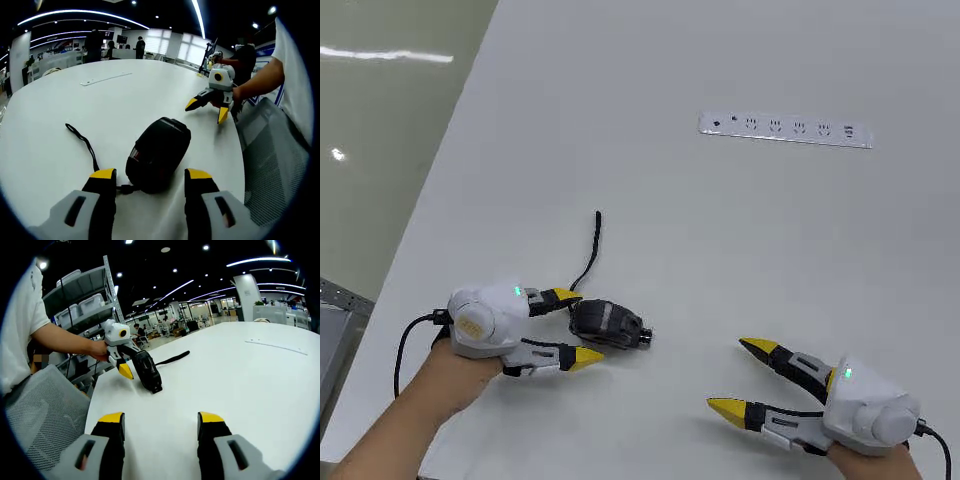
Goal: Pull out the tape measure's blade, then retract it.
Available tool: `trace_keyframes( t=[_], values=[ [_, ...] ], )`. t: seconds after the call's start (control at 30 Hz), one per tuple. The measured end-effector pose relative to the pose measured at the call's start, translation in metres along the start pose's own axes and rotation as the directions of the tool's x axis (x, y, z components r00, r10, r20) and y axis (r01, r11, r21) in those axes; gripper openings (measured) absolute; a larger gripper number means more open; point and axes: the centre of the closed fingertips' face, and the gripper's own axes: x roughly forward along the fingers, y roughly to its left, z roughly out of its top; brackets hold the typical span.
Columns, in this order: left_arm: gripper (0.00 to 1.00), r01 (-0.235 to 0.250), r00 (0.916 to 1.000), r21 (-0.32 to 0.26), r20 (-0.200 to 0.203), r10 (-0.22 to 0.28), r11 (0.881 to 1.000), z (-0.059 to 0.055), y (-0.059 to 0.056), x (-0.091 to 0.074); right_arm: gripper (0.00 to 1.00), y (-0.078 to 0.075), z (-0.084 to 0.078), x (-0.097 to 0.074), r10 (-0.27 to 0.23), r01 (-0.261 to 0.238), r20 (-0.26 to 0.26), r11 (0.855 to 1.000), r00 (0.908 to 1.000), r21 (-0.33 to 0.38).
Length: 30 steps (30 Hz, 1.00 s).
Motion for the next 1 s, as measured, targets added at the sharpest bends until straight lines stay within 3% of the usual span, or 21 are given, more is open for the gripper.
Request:
trace_keyframes(
  t=[0.3,0.53,1.0],
  values=[
    [0.47,0.021,0.9998,0.005,-0.007,-0.021,1.0,-0.0004,-0.0012,0.0047,0.58,-0.0016,-0.0014,0.001,0.001,-0.001,-0.001,1.0,1.0,0.004],
    [0.37,0.03,0.9995,-0.002,-0.009,-0.03,1.0,0.0004,-0.0014,0.0055,0.57,-0.0027,-0.0032,0.0011,-0.002,0.002,-0.008,1.0,1.0,0.009],
    [0.34,0.032,0.9994,-0.004,-0.015,-0.032,0.999,-0.0007,-0.0002,0.0057,0.56,-0.003,-0.0056,0.0013,-0.002,0.002,-0.009,1.0,1.0,0.014]
  ],
)
